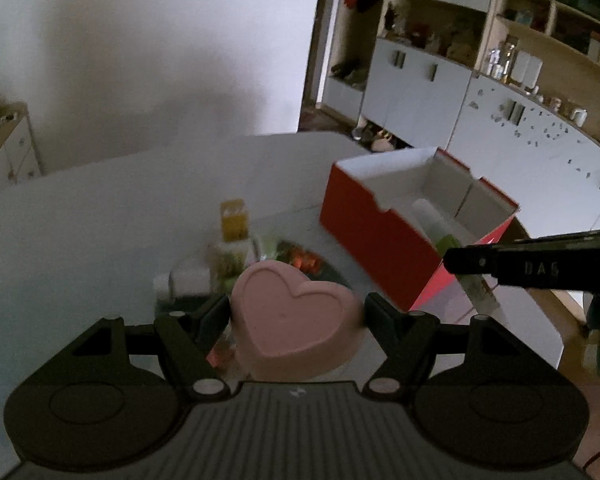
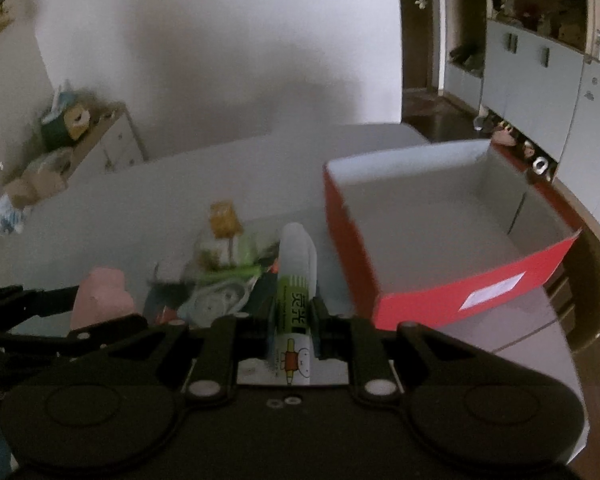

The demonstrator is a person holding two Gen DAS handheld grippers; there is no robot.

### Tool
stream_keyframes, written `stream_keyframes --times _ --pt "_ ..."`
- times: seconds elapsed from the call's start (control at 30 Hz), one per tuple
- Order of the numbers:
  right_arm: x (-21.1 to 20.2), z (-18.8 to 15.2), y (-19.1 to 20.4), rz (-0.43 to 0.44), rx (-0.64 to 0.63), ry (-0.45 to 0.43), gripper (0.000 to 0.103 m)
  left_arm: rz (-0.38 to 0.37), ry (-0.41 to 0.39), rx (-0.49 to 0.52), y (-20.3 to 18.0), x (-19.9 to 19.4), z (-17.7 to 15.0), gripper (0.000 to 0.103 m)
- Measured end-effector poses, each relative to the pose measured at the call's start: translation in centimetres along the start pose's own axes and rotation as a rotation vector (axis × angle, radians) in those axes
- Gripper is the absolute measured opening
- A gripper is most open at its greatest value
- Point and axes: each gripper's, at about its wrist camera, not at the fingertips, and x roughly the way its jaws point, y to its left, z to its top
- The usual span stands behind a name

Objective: Organize rigid objects
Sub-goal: 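Lift and carry the heart soap and glue stick over the red shoebox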

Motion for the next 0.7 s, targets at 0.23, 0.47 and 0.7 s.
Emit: stream_keyframes --times 0.23,0.47,0.7 --pt "-0.3 2.2 -3.2 -0.018 0.002 -0.035 0.017 -0.013 -0.02 0.027 -2.7 1.8 3.2 0.074" --pt "0.8 4.1 -7.9 -0.034 -0.002 -0.035 0.017 -0.039 -0.014 0.061 -7.1 5.8 6.5 0.064" --pt "1.4 6.0 -12.3 -0.011 -0.003 -0.032 0.017 -0.013 0.007 0.096 -7.8 8.0 6.8 0.06"
